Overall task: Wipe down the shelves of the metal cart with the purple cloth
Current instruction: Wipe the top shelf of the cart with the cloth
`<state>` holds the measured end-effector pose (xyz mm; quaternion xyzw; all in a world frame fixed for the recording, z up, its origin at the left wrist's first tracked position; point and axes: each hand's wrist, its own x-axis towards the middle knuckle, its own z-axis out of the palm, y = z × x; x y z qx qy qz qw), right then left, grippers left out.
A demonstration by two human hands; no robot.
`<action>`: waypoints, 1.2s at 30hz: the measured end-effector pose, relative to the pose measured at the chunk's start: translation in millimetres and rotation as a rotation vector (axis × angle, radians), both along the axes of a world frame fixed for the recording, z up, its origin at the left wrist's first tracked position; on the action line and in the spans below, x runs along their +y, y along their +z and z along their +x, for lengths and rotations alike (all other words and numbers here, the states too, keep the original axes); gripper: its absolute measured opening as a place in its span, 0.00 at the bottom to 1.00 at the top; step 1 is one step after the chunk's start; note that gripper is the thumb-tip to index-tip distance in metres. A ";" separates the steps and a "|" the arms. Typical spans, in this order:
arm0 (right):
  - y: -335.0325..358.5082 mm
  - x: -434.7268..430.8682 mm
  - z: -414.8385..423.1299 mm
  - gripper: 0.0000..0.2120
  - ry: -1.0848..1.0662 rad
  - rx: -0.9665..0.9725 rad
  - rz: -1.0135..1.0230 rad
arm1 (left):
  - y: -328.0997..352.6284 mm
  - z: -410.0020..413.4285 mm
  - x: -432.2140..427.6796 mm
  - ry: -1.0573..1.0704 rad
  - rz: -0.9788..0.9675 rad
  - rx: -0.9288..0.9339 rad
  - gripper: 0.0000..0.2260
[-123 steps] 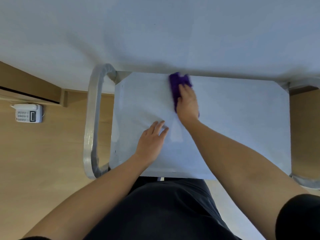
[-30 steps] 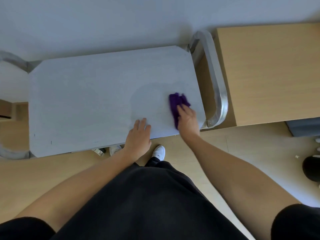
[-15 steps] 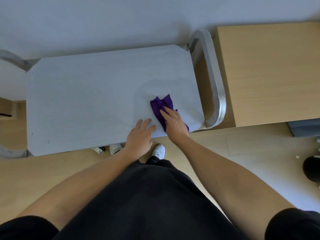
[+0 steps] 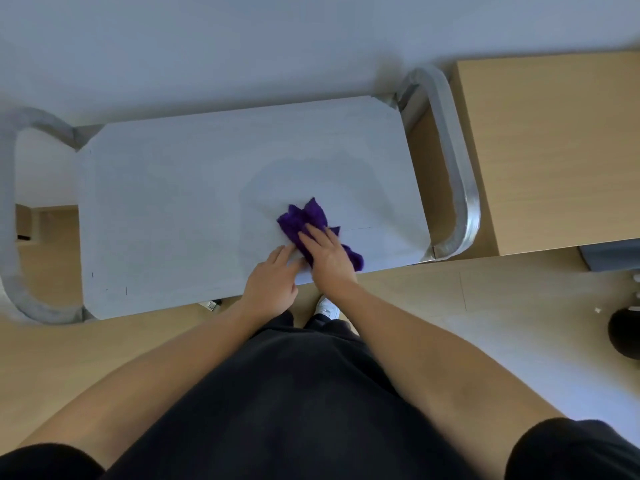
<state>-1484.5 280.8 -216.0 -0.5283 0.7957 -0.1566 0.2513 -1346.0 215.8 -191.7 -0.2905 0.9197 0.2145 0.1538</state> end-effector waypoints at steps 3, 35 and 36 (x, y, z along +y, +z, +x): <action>-1.7 3.7 -24.3 0.31 -0.026 0.099 0.011 | 0.2 12.9 -12.6 0.010 -0.006 0.010 0.23; 10.8 -72.9 52.5 0.27 0.071 0.071 0.085 | -4.9 62.0 -80.2 -0.134 -0.023 0.072 0.20; 10.5 -72.6 40.0 0.26 0.102 0.067 0.089 | -5.7 61.6 -80.4 -0.136 -0.023 0.073 0.20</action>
